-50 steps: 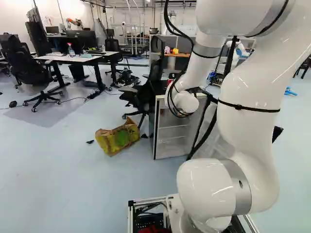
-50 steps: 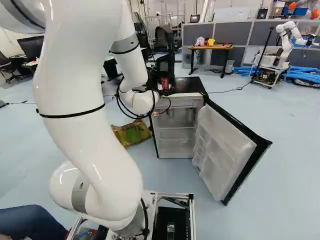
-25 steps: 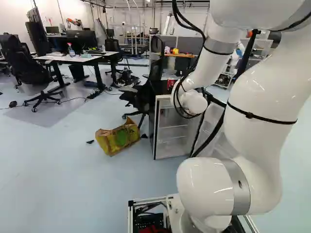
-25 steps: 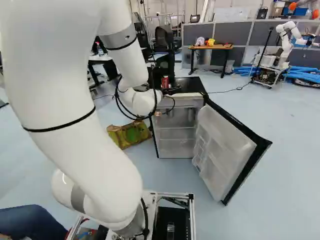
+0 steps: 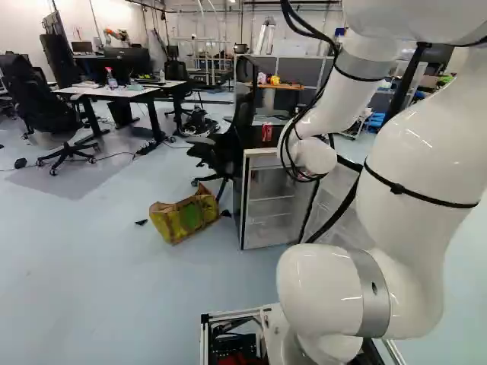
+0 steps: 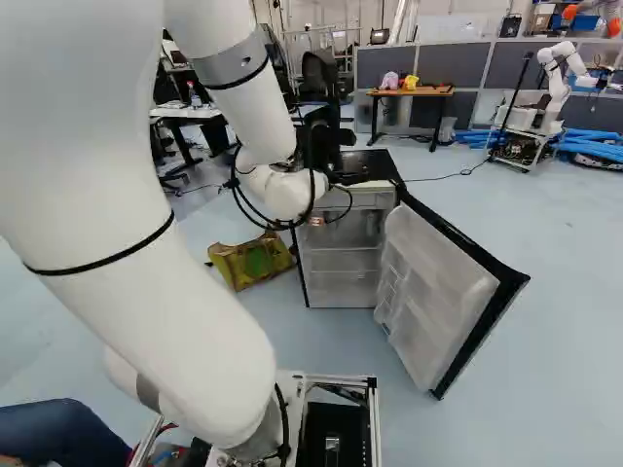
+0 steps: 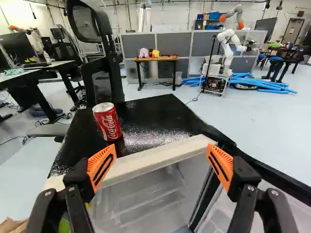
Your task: Grab a drink from the fridge
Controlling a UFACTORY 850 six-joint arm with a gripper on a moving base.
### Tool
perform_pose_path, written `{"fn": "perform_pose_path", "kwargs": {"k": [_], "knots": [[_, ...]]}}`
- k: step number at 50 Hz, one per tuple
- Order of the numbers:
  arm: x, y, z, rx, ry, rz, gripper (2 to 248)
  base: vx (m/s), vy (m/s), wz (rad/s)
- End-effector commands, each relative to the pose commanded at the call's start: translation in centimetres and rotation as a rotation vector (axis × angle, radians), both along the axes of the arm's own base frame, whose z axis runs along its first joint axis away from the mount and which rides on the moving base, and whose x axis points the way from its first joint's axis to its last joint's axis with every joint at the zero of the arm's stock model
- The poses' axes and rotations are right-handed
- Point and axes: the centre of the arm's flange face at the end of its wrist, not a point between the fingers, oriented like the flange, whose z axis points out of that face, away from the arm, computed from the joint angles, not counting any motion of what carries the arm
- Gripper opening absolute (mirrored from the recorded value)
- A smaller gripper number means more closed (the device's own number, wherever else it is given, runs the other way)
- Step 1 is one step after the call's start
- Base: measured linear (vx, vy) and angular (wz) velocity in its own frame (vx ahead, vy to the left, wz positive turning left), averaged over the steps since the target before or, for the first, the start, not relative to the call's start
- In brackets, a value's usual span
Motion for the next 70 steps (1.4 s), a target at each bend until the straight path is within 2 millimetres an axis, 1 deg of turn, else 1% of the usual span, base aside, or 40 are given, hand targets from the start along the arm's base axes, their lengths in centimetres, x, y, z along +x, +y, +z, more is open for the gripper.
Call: {"fn": "perform_pose_path", "kwargs": {"k": [18, 33, 70], "knots": [[0.2, -2.6, 1.8, -0.012, -0.039, -0.056, 247, 0.0, 0.0, 0.0], [0.2, -4.8, 2.7, 0.004, -0.01, -0.106, 247, 0.0, 0.0, 0.0], [-1.5, -9.8, 4.6, 0.071, 0.121, -0.218, 247, 0.0, 0.0, 0.0]]}}
